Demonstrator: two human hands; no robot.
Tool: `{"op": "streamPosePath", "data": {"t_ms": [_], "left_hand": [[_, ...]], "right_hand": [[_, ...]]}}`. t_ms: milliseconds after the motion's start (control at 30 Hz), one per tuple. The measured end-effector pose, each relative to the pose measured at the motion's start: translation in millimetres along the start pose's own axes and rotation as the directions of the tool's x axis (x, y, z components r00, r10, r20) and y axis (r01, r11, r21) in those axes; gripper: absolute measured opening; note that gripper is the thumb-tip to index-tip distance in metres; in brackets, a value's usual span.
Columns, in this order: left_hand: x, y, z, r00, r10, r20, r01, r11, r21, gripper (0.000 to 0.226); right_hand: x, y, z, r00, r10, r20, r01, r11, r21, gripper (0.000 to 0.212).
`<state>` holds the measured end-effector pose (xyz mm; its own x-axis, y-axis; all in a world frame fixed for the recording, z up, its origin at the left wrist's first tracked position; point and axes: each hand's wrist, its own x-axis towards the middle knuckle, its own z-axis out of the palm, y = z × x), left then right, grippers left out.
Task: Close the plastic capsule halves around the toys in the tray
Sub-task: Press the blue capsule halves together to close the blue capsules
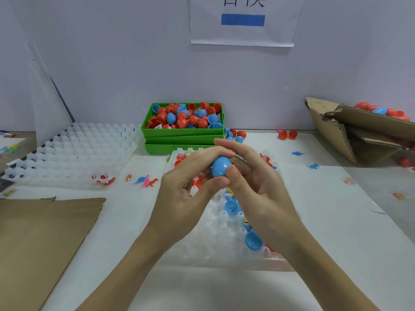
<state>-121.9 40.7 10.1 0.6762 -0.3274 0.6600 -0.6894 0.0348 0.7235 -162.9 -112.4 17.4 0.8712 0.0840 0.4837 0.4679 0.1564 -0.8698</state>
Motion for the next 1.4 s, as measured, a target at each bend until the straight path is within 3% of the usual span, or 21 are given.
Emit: {"op": "streamPosePath", "data": {"t_ms": [233,333,400,467,533,633,700,767,933,1067,1267,1400], "left_hand": [[-2,-1,5,0.999,-0.002,-0.055,0.002,1.000,0.002,0.039],[-1,-5,7,0.995,-0.094,-0.043,0.092,0.995,-0.043,0.038],[-1,-6,11,0.980,-0.197,-0.040,0.186,0.964,-0.188,0.040],[0,-4,16,0.943,-0.331,0.017,0.303,0.841,-0.449,0.051],[1,-3,17,0.903,-0.419,0.094,0.380,0.679,-0.628,0.051],[0,-5,16,0.866,-0.463,0.190,0.442,0.527,-0.726,0.047],[0,-8,16,0.876,-0.442,0.193,0.434,0.547,-0.716,0.045],[2,-8,17,0.902,-0.408,0.143,0.394,0.641,-0.658,0.042],[-1,-5,19,0.929,-0.366,0.051,0.344,0.804,-0.486,0.043],[-3,-7,22,0.931,-0.365,0.023,0.332,0.817,-0.471,0.043],[-6,-3,34,0.924,-0.382,-0.026,0.292,0.746,-0.599,0.034],[-7,-3,35,0.916,-0.397,-0.064,0.285,0.752,-0.594,0.032]], "right_hand": [[0,1,3,0.997,-0.016,-0.073,0.015,1.000,-0.011,0.042],[2,3,4,0.995,0.014,-0.096,-0.013,1.000,0.011,0.042],[3,4,3,0.992,0.056,-0.112,-0.042,0.991,0.126,0.044],[4,4,0,0.991,0.071,-0.111,-0.050,0.981,0.188,0.042],[3,8,-1,0.991,0.027,-0.134,-0.024,0.999,0.025,0.040],[1,14,3,0.980,-0.073,-0.187,0.030,0.973,-0.227,0.034],[1,16,3,0.968,-0.120,-0.222,0.050,0.953,-0.299,0.021],[2,16,-1,0.956,-0.147,-0.255,0.047,0.931,-0.361,0.015],[1,12,-1,0.968,-0.166,-0.189,0.068,0.895,-0.440,0.025],[2,15,1,0.960,-0.191,-0.203,0.063,0.858,-0.510,0.030],[2,17,0,0.945,-0.240,-0.223,0.135,0.906,-0.400,0.023],[2,20,-4,0.951,-0.219,-0.221,0.126,0.921,-0.369,0.022]]}}
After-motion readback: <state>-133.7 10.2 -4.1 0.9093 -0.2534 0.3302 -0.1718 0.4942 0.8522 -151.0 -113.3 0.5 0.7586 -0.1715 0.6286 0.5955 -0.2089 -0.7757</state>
